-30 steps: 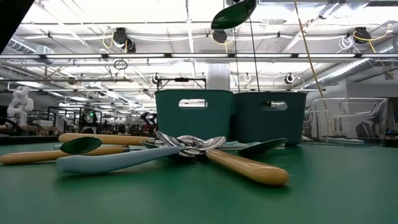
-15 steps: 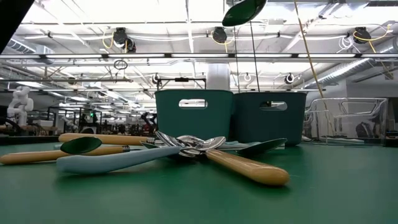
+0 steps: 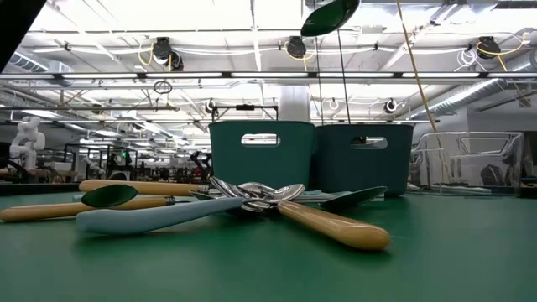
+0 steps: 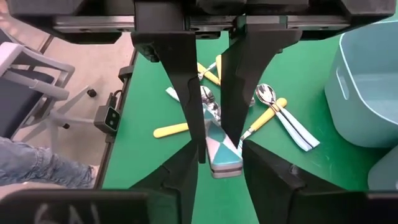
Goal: Sort silverware by color (type)
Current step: Put the green spoon into the transparent bin
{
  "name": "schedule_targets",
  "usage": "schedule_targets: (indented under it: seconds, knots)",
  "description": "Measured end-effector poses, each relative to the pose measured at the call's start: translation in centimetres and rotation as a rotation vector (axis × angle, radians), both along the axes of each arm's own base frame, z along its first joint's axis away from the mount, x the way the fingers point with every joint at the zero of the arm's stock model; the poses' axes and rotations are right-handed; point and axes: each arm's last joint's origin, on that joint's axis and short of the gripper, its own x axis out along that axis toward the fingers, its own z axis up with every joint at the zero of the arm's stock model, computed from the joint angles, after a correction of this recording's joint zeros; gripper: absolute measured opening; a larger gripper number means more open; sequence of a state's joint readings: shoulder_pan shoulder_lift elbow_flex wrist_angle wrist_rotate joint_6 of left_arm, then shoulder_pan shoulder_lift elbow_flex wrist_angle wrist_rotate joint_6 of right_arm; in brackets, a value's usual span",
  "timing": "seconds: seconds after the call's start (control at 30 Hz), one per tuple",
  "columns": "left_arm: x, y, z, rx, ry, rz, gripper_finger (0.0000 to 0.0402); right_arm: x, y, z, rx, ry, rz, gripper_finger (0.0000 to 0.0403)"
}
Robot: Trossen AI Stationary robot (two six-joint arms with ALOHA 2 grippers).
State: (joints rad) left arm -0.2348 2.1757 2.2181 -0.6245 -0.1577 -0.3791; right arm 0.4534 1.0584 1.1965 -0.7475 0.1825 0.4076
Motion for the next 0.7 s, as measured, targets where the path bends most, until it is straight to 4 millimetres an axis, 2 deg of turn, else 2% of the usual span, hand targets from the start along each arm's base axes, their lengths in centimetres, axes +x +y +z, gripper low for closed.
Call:
schedule_targets:
  seconds: [0.1, 0.27, 0.53, 0.6, 0.7]
  knots:
    - [0.0, 0.0, 0.0, 0.0, 0.0, 0.0, 0.0054, 0.0, 0.0, 0.0, 0.008, 0.001, -0.006, 0.0105]
    - [0.0, -0.03, 0.0, 0.005, -0.001, -0.005, 0.0054, -0.01, 0.02, 0.0, 0.018, 0.005, -0.004, 0.0057]
    - [-0.01, -0.06, 0.01, 0.002, -0.001, -0.004, 0.0055, -0.02, 0.06, -0.01, 0.039, 0.014, -0.003, 0.0054]
    - [0.0, -0.04, 0.01, 0.0, -0.002, 0.006, 0.0073, -0.03, 0.04, -0.02, 0.042, 0.015, -0.012, 0.0054]
    - [0.0, 0.09, 0.02, 0.022, -0.007, 0.051, 0.0133, -0.07, 0.0, -0.09, 0.037, 0.022, -0.02, 0.0054]
